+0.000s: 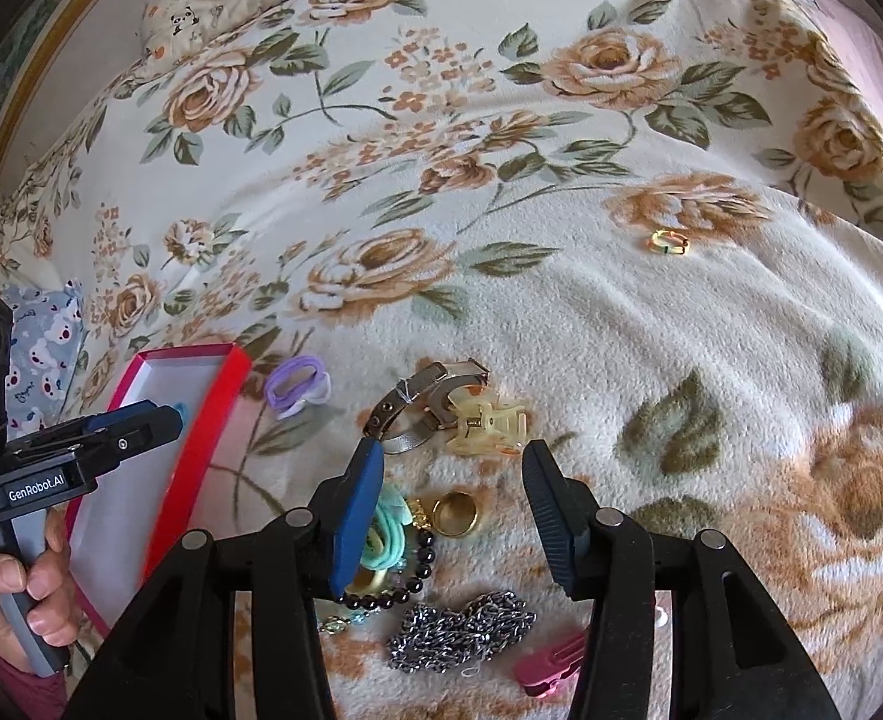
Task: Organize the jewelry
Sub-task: 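Move left tool to the purple hair tie while right tool approaches the yellow hair clip, then close left tool on the purple hair tie while right tool grasps the yellow clip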
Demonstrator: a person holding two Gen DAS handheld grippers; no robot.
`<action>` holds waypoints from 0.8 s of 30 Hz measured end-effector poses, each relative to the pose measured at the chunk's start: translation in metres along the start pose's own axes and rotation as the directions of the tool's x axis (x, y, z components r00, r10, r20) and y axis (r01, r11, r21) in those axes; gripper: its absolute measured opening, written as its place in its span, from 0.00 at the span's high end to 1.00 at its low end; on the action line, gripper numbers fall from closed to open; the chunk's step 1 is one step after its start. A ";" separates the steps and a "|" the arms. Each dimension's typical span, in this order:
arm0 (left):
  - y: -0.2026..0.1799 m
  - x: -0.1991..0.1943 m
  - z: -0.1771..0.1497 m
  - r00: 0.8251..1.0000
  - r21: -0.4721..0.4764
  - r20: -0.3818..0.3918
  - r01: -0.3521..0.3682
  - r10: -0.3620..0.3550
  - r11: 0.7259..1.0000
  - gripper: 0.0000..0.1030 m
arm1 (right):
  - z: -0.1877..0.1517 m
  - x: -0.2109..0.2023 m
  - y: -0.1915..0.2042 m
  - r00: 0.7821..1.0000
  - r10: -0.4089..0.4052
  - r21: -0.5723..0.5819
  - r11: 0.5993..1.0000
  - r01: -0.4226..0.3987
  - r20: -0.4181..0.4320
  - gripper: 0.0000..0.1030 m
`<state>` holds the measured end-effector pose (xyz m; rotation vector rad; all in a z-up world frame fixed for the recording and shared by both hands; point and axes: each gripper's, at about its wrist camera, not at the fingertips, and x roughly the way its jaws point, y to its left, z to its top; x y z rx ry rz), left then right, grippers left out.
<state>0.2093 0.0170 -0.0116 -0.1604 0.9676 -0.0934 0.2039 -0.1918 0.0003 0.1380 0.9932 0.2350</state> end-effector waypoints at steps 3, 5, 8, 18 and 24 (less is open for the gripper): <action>-0.003 0.005 0.002 1.000 0.009 0.008 0.006 -0.006 1.000 0.39 | 0.000 0.002 0.003 1.000 -0.017 -0.024 1.000 0.017 0.000 0.51; -0.004 0.010 0.004 1.000 0.011 0.013 0.010 -0.011 1.000 0.37 | 0.000 0.004 0.005 1.000 -0.026 -0.042 0.999 0.026 0.000 0.51; -0.007 0.021 0.008 1.000 0.016 0.001 0.004 -0.004 1.000 0.36 | 0.002 0.008 0.007 0.999 -0.039 -0.063 0.997 0.039 0.000 0.51; -0.016 0.067 0.029 0.999 0.043 -0.048 -0.022 0.024 0.999 0.36 | 0.007 0.032 0.005 0.996 -0.089 -0.092 0.992 0.087 -0.018 0.52; -0.018 0.085 0.036 0.998 0.041 -0.057 -0.002 0.005 0.999 0.42 | 0.006 0.044 0.001 0.993 -0.113 -0.088 0.990 0.109 -0.035 0.65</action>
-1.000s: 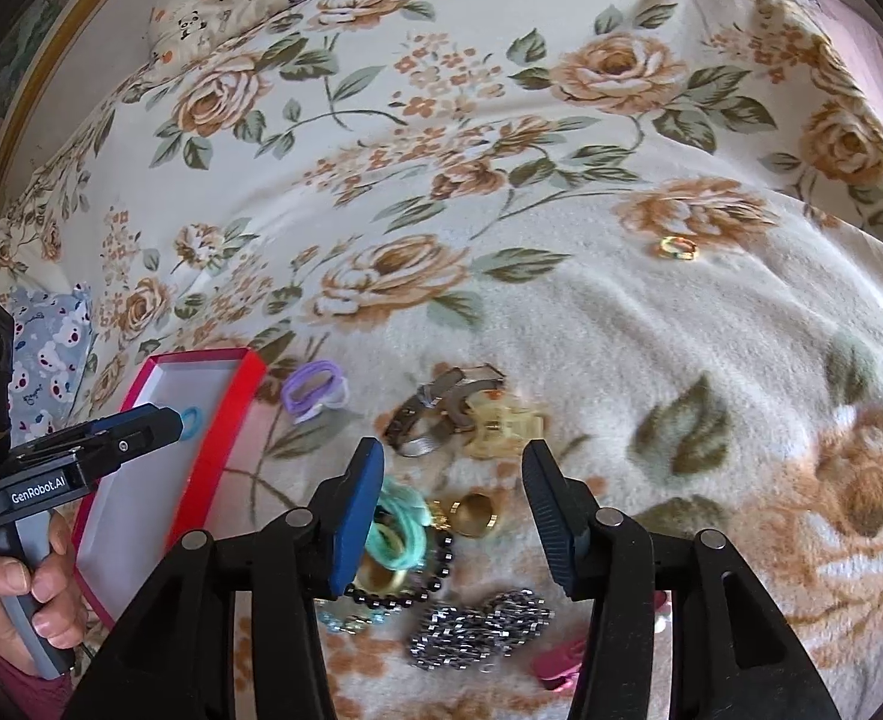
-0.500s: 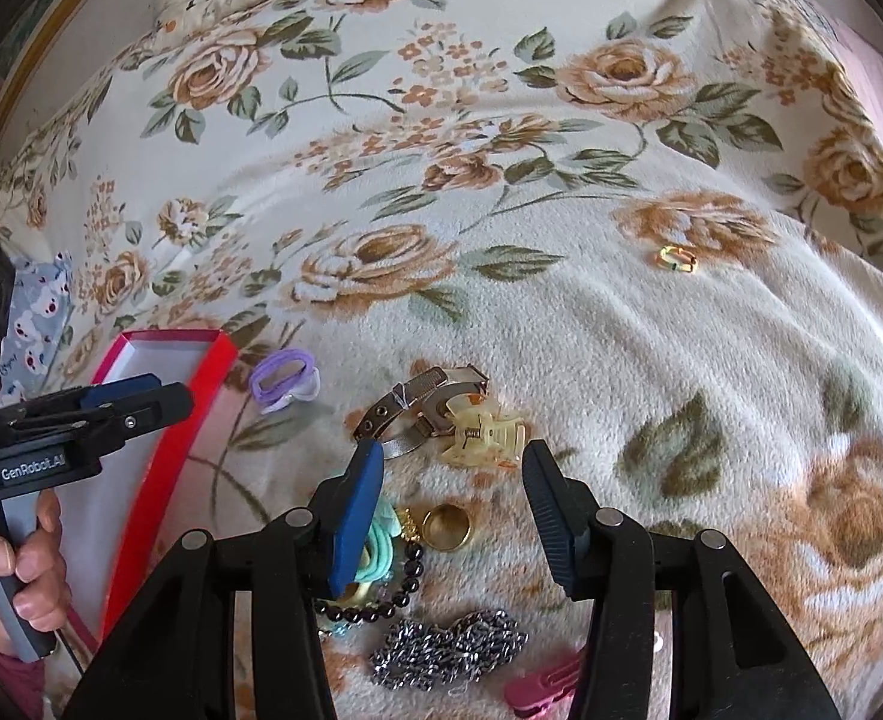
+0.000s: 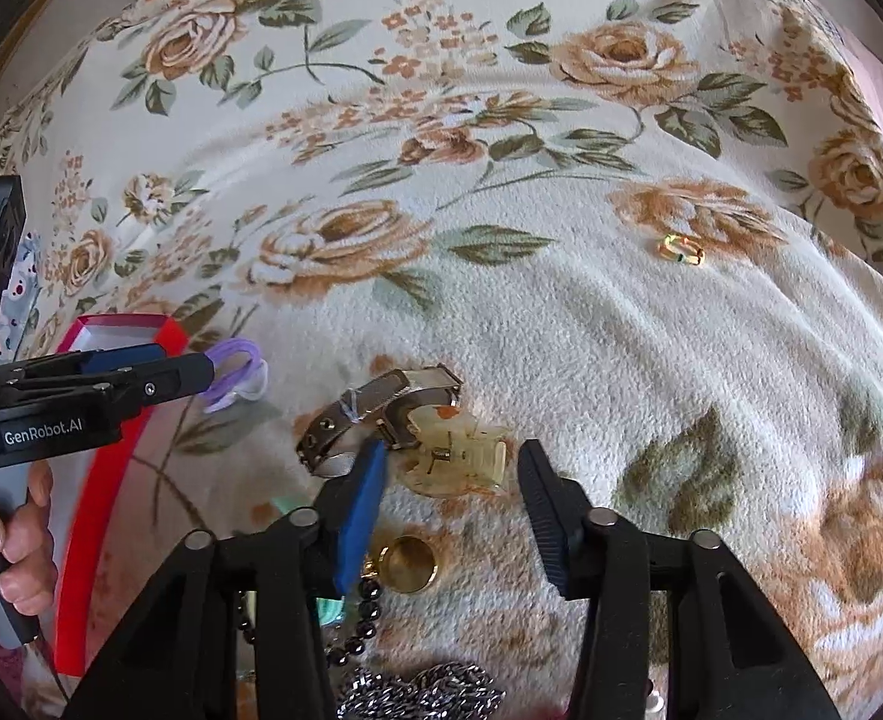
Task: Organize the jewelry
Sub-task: 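Close left tool on the purple hair tie while right tool grasps the yellow clip, then carry the purple tie with left tool into the box while right tool carries the yellow clip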
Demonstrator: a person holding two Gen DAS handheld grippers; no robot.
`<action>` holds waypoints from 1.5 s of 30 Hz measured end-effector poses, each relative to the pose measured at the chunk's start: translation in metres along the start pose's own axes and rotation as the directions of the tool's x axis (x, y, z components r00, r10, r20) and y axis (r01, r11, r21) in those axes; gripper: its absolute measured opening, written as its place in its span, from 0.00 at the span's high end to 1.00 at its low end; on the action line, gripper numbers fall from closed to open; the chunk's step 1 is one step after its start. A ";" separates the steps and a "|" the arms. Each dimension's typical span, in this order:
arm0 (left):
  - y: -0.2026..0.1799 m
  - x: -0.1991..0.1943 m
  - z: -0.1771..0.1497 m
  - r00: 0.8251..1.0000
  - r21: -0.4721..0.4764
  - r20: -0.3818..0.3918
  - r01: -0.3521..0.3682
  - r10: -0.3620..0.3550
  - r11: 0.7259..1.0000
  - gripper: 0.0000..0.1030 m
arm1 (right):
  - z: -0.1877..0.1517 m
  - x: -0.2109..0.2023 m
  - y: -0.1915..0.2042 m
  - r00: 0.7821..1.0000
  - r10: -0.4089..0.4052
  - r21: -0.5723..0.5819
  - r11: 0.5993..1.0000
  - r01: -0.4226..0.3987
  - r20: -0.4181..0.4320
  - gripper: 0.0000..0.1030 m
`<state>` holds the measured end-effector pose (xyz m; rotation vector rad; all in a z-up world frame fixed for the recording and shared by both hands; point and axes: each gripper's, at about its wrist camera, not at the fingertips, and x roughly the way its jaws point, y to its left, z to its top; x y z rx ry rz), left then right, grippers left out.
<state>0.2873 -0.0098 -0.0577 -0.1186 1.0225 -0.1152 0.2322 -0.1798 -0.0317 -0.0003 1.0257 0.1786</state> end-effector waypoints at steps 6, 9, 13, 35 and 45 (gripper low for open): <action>-0.010 0.013 -0.003 0.998 0.046 -0.042 0.044 -0.042 0.998 0.93 | -0.001 -0.005 -0.004 1.000 -0.010 0.009 1.000 0.010 0.020 0.77; -0.014 0.008 -0.006 0.998 0.061 -0.033 0.062 -0.060 0.996 0.94 | -0.002 -0.013 -0.005 1.000 -0.003 0.017 1.000 0.002 0.031 0.77; -0.015 -0.005 -0.013 0.996 0.060 -0.019 0.089 -0.088 0.994 0.95 | -0.005 -0.023 -0.006 0.999 0.019 0.038 0.999 -0.021 0.043 0.78; 0.035 -0.132 -0.081 0.986 -0.071 0.118 0.125 -0.116 0.990 0.95 | -0.010 -0.066 0.062 0.981 0.180 -0.039 0.983 -0.177 0.077 0.77; 0.068 -0.168 -0.105 0.984 -0.150 0.153 0.114 -0.091 0.982 0.95 | -0.009 -0.066 0.104 0.969 0.240 -0.094 0.968 -0.233 0.060 0.77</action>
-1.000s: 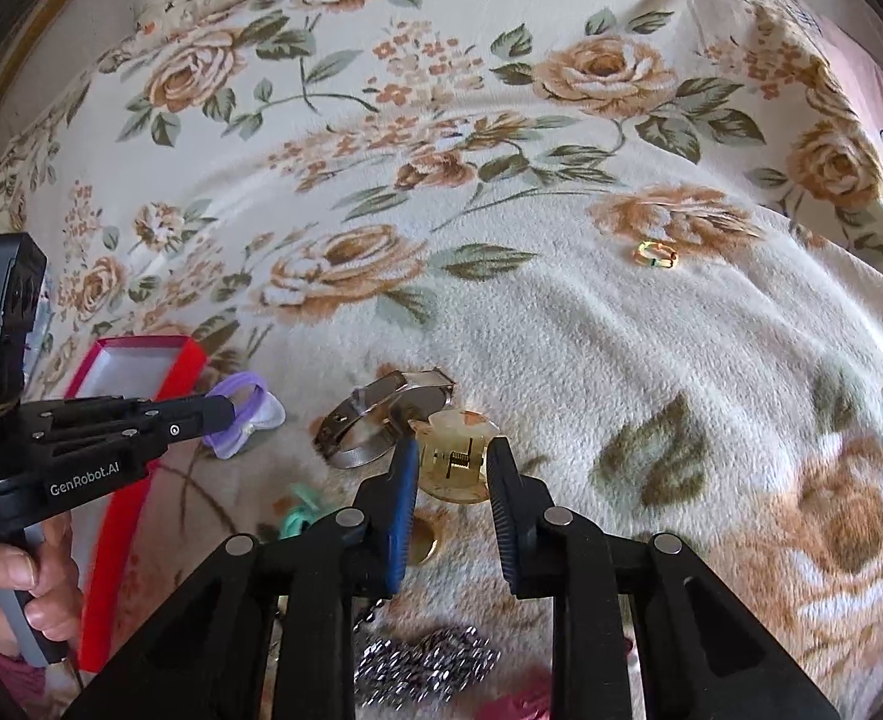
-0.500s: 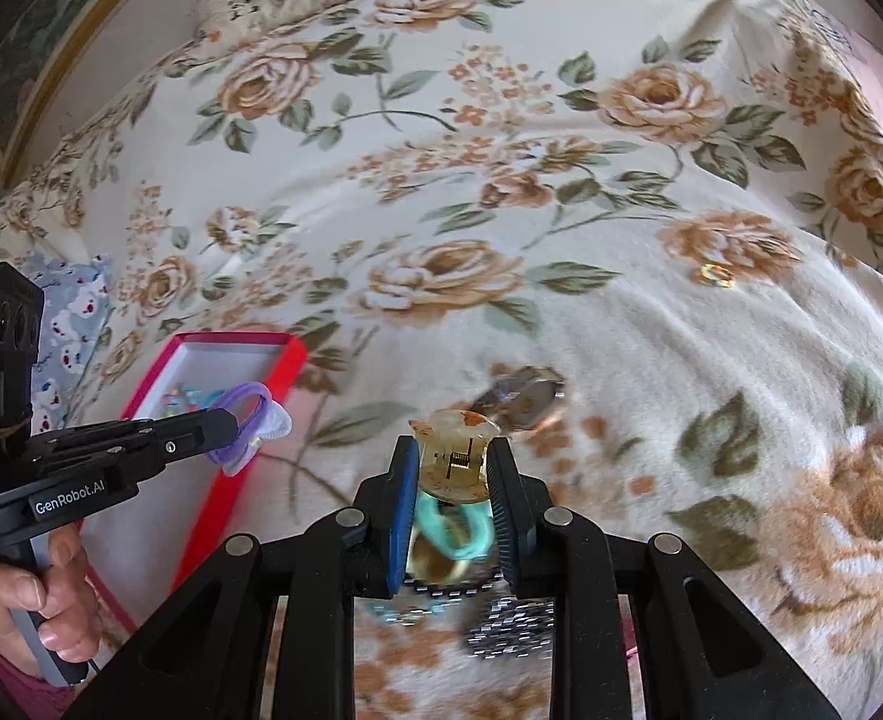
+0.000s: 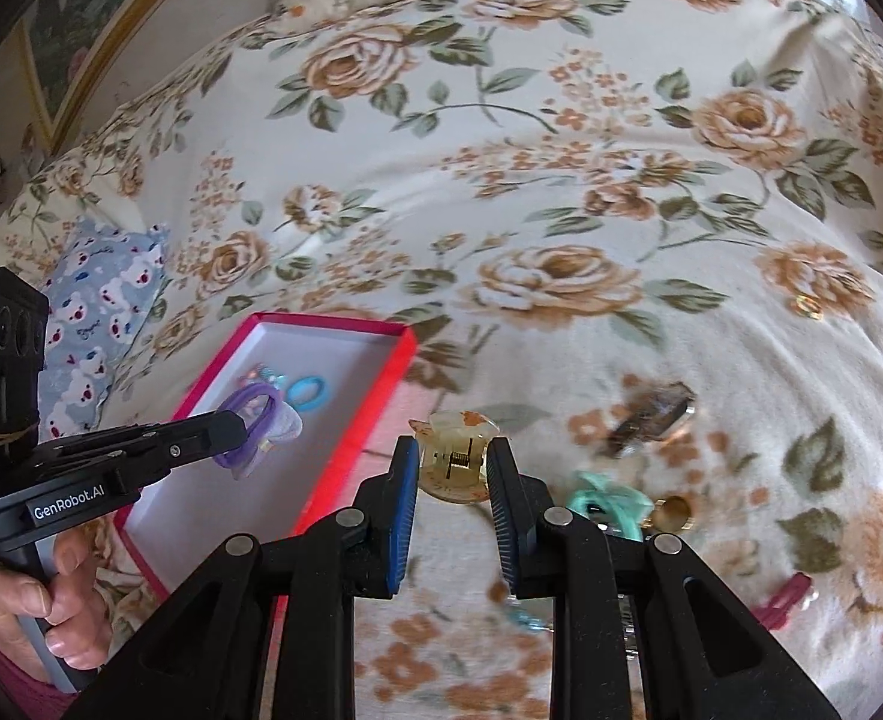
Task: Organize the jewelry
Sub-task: 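Carry the purple tie with left tool into the box while right tool carries the yellow clip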
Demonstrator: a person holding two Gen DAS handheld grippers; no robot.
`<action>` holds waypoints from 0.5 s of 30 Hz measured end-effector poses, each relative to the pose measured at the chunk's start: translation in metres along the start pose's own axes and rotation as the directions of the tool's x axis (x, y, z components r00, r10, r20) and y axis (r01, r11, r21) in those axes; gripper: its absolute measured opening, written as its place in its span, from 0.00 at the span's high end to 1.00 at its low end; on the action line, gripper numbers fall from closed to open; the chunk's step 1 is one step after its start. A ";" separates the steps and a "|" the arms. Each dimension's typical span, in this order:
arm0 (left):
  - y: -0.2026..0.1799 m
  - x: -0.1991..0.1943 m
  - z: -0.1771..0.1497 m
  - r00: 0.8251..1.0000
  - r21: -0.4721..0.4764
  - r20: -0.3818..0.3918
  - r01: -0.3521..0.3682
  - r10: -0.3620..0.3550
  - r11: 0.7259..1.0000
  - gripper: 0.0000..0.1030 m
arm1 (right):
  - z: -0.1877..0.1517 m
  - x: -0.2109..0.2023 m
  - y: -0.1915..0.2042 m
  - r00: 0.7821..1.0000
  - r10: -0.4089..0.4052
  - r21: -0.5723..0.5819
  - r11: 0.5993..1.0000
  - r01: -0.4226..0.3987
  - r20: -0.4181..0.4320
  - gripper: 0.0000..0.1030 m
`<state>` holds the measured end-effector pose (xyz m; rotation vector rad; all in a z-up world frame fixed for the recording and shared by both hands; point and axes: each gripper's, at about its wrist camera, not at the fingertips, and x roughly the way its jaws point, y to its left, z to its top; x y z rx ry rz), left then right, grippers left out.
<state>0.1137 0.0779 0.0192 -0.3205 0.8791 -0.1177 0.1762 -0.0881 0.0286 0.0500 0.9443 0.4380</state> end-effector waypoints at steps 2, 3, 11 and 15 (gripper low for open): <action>0.007 -0.007 -0.003 1.000 -0.018 0.005 -0.005 0.005 1.000 0.95 | 0.000 0.003 0.007 1.000 0.012 -0.008 1.000 -0.012 -0.004 0.77; 0.010 -0.010 -0.005 1.000 -0.026 0.007 -0.010 0.010 1.000 0.95 | 0.001 0.004 0.011 1.000 0.020 -0.012 1.000 -0.020 -0.006 0.77; 0.035 -0.027 -0.018 0.999 -0.087 0.016 -0.031 0.033 0.996 0.95 | -0.002 0.017 0.039 0.997 0.077 -0.039 0.996 -0.078 -0.029 0.77; 0.046 -0.030 -0.022 0.999 -0.115 0.015 -0.045 0.047 0.992 0.95 | -0.005 0.025 0.054 0.994 0.094 -0.059 0.994 -0.097 -0.047 0.77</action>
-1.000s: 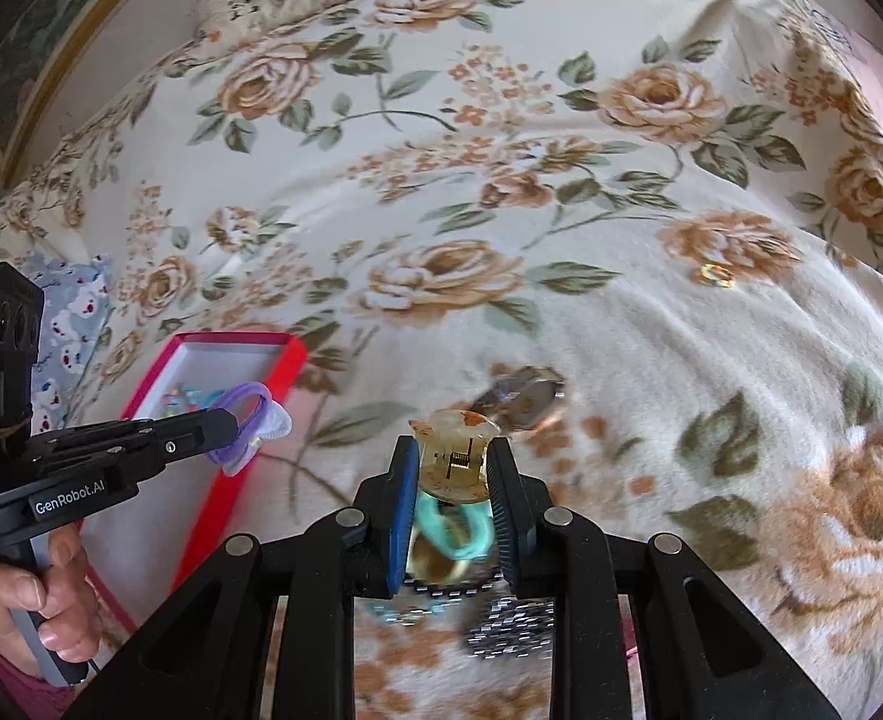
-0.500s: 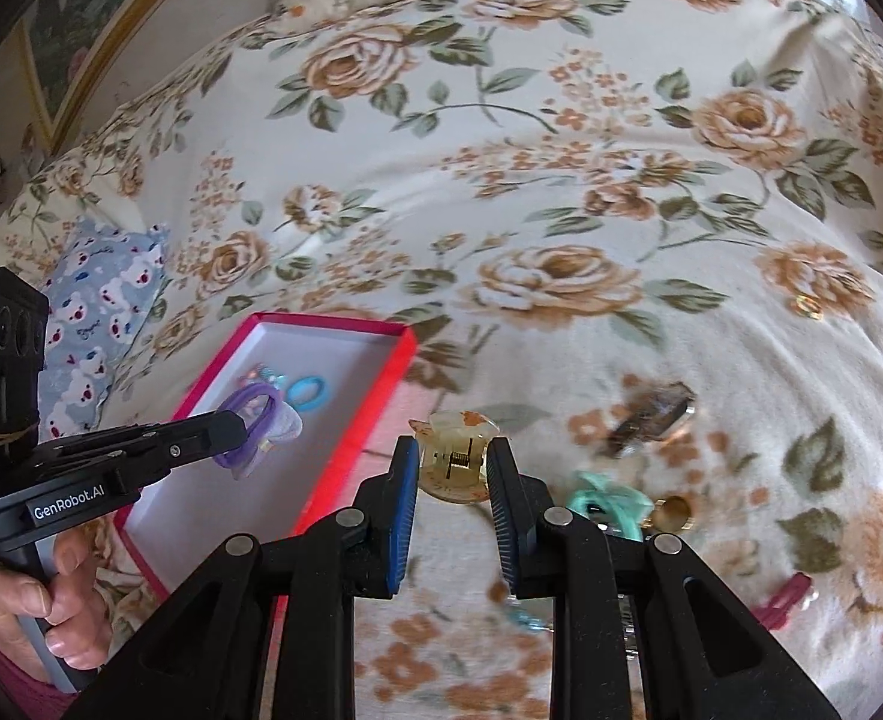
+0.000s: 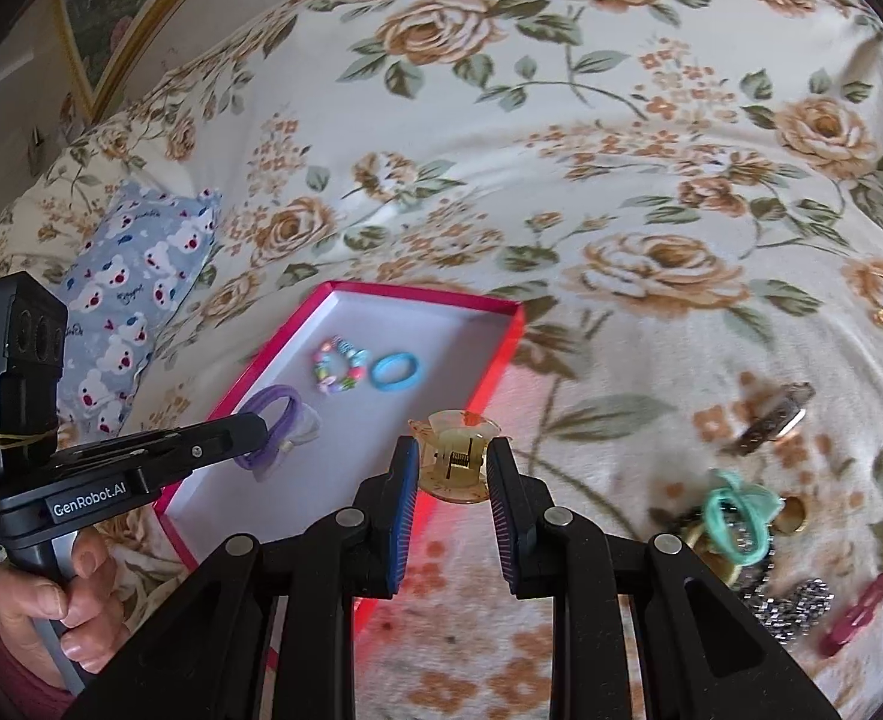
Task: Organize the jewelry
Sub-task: 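Carry the purple tie with left tool into the box while right tool carries the yellow clip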
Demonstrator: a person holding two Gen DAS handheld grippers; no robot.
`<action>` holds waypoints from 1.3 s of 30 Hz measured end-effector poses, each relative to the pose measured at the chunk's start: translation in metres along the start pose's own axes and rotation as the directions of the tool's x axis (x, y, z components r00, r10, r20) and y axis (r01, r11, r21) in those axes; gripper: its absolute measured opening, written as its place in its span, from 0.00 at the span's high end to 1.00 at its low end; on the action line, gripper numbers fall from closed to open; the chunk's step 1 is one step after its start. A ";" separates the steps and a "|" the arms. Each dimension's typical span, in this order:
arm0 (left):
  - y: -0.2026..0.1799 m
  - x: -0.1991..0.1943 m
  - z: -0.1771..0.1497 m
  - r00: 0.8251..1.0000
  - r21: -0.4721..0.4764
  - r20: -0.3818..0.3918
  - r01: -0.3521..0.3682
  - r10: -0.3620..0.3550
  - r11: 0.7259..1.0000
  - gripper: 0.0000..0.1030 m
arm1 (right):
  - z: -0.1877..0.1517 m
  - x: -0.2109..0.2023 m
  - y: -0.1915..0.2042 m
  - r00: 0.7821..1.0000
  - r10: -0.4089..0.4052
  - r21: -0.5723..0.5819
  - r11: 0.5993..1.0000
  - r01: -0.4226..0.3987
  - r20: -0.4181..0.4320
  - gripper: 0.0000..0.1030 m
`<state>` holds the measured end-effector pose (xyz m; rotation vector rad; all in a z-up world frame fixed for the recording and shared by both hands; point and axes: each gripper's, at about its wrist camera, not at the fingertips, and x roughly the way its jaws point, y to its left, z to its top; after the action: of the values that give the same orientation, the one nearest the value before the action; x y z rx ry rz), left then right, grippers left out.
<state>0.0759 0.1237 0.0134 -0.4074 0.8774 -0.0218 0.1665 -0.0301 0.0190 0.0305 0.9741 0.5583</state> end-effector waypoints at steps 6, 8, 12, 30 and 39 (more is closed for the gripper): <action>0.021 -0.002 -0.002 1.000 -0.038 0.001 -0.026 0.026 0.999 0.95 | 0.002 0.015 0.022 0.999 0.033 -0.032 0.999 -0.033 -0.020 0.77; 0.027 -0.003 -0.002 0.999 -0.049 0.003 -0.037 0.037 0.998 0.95 | 0.004 0.021 0.028 0.999 0.039 -0.044 0.998 -0.040 -0.026 0.77; 0.037 -0.004 -0.002 0.999 -0.066 0.006 -0.051 0.051 0.997 0.95 | 0.008 0.035 0.039 0.998 0.048 -0.059 0.997 -0.051 -0.041 0.77; 0.066 0.025 0.021 0.994 -0.096 -0.004 -0.106 0.106 0.990 0.95 | 0.018 0.092 0.050 0.993 0.045 -0.087 0.995 -0.054 -0.105 0.77; 0.072 0.054 0.030 0.990 -0.092 -0.032 -0.143 0.141 0.985 0.95 | 0.020 0.115 0.049 0.990 0.024 -0.105 0.994 -0.038 -0.136 0.77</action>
<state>0.1226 0.1904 -0.0359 -0.4326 0.9333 0.1464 0.2109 0.0694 -0.0453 -0.0889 1.0747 0.6472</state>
